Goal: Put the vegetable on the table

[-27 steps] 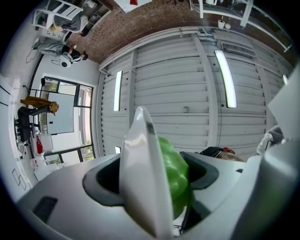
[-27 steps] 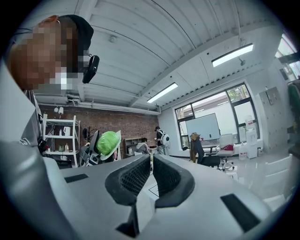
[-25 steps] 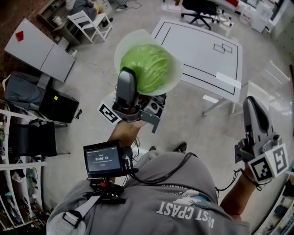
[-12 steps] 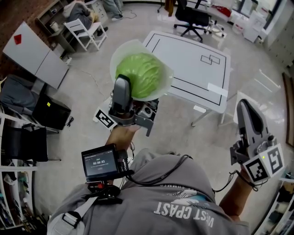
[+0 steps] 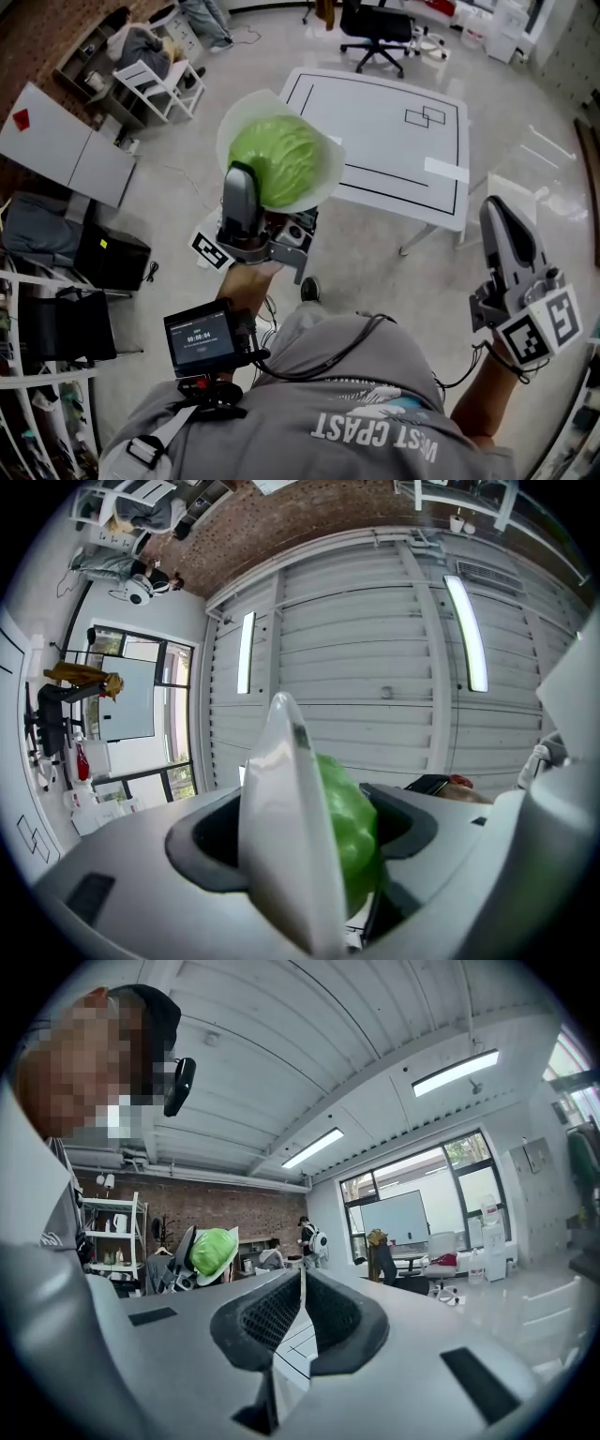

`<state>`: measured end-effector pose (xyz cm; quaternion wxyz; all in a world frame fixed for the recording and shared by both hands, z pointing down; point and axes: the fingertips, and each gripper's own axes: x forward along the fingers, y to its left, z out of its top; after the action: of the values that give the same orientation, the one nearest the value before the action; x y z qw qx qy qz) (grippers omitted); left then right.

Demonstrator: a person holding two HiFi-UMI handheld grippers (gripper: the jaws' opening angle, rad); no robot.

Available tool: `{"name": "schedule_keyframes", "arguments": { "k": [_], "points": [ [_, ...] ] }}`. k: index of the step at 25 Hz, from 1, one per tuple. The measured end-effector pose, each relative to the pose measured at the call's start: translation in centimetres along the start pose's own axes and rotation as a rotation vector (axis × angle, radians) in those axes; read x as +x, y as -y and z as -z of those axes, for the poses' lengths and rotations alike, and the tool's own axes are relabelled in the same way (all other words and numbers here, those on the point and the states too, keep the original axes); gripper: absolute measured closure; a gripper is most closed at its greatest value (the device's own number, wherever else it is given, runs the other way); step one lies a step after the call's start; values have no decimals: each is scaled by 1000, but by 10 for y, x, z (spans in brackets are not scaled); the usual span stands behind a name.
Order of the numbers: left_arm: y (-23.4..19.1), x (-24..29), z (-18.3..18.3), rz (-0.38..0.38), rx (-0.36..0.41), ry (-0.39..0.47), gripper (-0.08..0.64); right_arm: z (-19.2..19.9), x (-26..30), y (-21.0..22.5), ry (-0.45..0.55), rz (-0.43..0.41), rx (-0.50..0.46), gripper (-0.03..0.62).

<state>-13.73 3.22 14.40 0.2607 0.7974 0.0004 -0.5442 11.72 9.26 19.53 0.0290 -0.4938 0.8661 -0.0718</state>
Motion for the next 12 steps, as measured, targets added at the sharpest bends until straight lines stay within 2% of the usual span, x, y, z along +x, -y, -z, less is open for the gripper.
{"name": "schedule_keyframes", "arguments": {
  "k": [12],
  "points": [
    [-80,13,-79,24,-69,-66,192,-1,95,-5,11,106,7,584]
  ]
}}
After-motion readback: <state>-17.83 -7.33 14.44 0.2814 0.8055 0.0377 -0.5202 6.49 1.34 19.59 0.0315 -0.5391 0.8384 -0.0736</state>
